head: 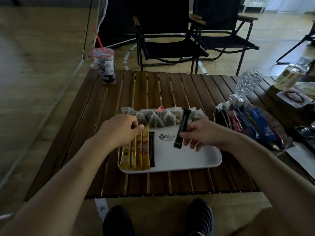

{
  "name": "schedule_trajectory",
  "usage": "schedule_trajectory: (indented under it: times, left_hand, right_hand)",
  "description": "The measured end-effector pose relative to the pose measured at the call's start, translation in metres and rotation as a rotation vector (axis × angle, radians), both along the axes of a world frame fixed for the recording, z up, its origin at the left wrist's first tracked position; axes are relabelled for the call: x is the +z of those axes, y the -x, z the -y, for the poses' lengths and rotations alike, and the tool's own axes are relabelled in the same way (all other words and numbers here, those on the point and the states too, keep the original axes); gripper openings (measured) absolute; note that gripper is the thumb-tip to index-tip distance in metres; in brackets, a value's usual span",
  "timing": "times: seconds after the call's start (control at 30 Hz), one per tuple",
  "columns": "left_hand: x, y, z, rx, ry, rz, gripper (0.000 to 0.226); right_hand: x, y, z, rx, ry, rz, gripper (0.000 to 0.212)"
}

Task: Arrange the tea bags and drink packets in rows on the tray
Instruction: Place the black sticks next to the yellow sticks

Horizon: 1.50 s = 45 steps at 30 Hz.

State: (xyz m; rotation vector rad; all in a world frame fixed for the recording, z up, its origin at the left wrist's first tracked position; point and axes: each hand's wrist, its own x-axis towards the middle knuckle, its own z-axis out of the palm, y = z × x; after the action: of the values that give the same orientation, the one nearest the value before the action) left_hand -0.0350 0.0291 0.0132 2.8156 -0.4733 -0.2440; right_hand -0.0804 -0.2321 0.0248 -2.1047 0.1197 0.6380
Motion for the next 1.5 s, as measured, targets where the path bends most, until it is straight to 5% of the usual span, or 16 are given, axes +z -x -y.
schedule_trajectory:
  times: [0.2, 0.5, 0.93, 1.23, 1.5]
  left_hand:
    - [0.001, 0.001, -0.008, 0.023, 0.007, -0.016, 0.029]
    - [-0.001, -0.002, -0.015, 0.021, 0.012, -0.009, 0.031]
    - [0.000, 0.000, -0.011, 0.009, 0.013, -0.017, 0.032]
    - [0.002, 0.000, -0.003, -0.024, -0.013, -0.045, 0.030]
    - [0.001, 0.002, 0.023, -0.079, -0.058, -0.033, 0.028]
  right_hand:
    - [-0.027, -0.002, -0.050, 0.117, 0.085, -0.100, 0.027]
    - [-0.043, -0.008, -0.061, 0.273, 0.258, 0.030, 0.030]
    - [-0.049, -0.004, -0.077, 0.137, 0.396, 0.281, 0.043]
    - [-0.039, -0.010, -0.058, 0.149, 0.370, 0.214, 0.049]
    - [-0.014, -0.019, 0.039, -0.149, 0.537, 0.309, 0.028]
